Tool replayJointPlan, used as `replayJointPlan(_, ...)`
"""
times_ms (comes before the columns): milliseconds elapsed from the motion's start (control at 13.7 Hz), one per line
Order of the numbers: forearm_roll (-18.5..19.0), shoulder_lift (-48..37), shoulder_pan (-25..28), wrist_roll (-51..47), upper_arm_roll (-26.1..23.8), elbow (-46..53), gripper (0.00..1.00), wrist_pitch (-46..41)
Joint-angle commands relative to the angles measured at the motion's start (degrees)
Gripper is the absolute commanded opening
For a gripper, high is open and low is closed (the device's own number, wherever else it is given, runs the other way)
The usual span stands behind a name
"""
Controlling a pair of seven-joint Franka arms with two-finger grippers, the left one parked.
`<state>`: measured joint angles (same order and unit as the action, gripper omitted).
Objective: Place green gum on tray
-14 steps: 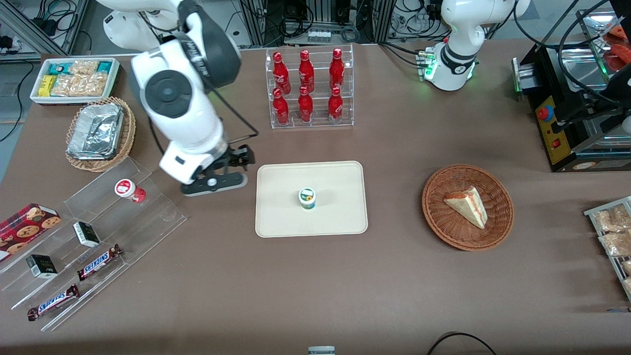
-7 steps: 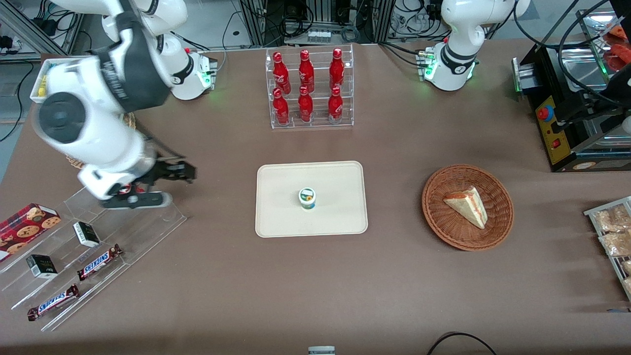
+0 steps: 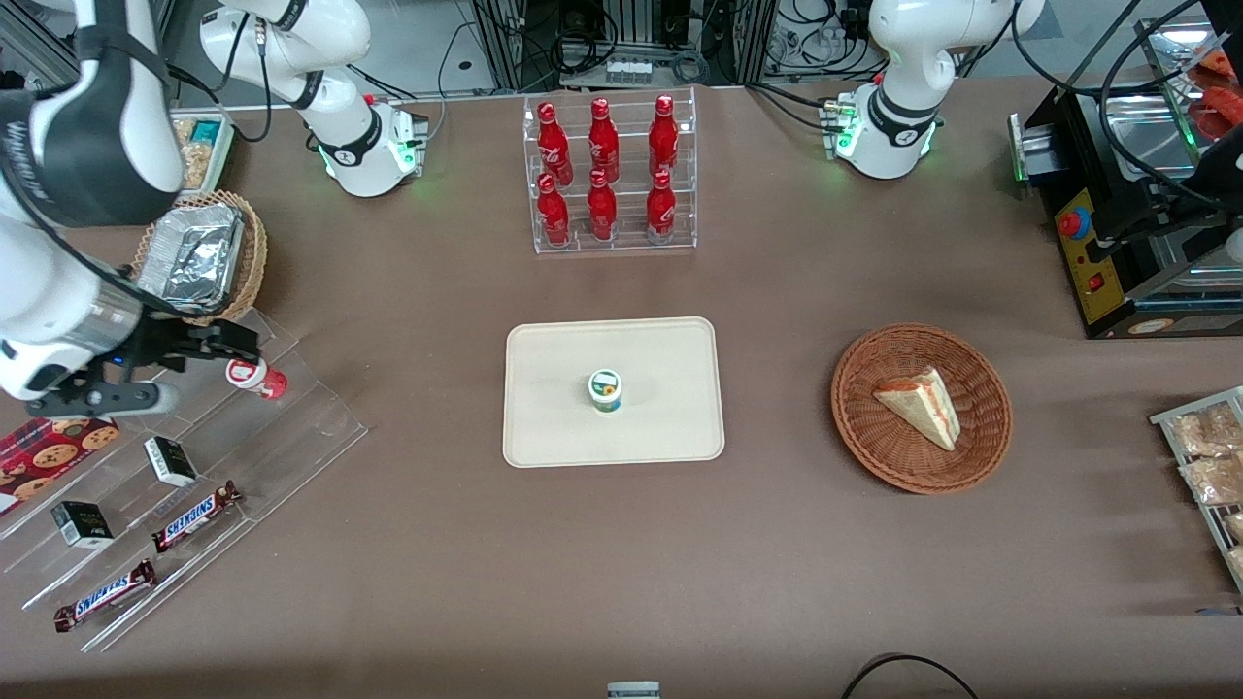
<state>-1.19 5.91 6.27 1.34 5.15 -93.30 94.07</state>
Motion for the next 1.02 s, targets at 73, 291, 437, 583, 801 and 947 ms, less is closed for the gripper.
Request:
replayJointPlan(73, 0.05, -4.85, -3.8, 4.1, -0.93, -4.17, 1.0, -0.46)
replayJointPlan(291, 0.04, -6.78, -5.91, 4.28, -1.01, -4.17, 1.0, -2.3)
replayJointPlan(437, -0.04, -7.92, -6.88, 4.37, -1.02, -4.17, 1.0, -4.41)
replayJointPlan(583, -0.13, -8.8, -7.15, 3.67, -1.02, -3.82, 1.0, -7.13)
replayJointPlan(801, 0.04, -9.16, -7.24, -0.8, -1.02, -3.56, 1.0, -8.98)
replayJointPlan(947, 0.66, -9.16, -7.24, -1.17, -1.02, -3.56, 1.0, -9.34)
